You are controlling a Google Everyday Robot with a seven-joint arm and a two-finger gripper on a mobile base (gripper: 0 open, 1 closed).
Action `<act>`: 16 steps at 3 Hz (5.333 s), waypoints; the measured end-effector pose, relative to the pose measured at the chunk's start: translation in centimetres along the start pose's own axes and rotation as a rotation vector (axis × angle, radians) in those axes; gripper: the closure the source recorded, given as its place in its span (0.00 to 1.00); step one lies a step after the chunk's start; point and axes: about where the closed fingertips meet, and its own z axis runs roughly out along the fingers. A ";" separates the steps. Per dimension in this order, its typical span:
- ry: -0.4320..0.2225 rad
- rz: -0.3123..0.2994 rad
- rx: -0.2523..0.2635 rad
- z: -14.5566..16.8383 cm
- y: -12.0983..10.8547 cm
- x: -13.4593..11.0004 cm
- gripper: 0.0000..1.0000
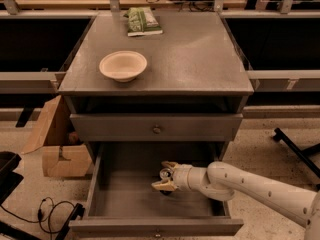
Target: Pick pepsi can from middle drawer and place on counter
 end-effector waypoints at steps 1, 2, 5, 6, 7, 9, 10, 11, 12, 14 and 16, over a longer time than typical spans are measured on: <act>0.019 0.031 -0.025 0.3 0.2 0.6 0.68; 0.019 0.031 -0.025 0.3 0.2 0.6 0.91; -0.024 0.047 -0.111 -15.2 7.3 -10.0 1.00; -0.020 0.080 -0.115 -23.1 8.4 -15.8 1.00; -0.014 0.052 -0.064 -30.5 7.3 -24.3 1.00; -0.019 -0.022 0.157 -39.9 -0.1 -44.7 1.00; -0.046 0.016 0.256 -38.8 -6.4 -48.6 1.00; -0.066 0.065 0.313 -35.7 -13.0 -50.2 1.00; -0.070 0.109 0.335 -31.6 -19.5 -49.1 1.00; -0.034 0.111 0.366 -30.2 -23.1 -49.7 1.00; -0.062 0.183 0.441 -27.3 -32.1 -49.7 1.00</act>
Offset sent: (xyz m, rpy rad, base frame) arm -0.0014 0.0002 -0.0074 -0.0011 0.0436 0.0050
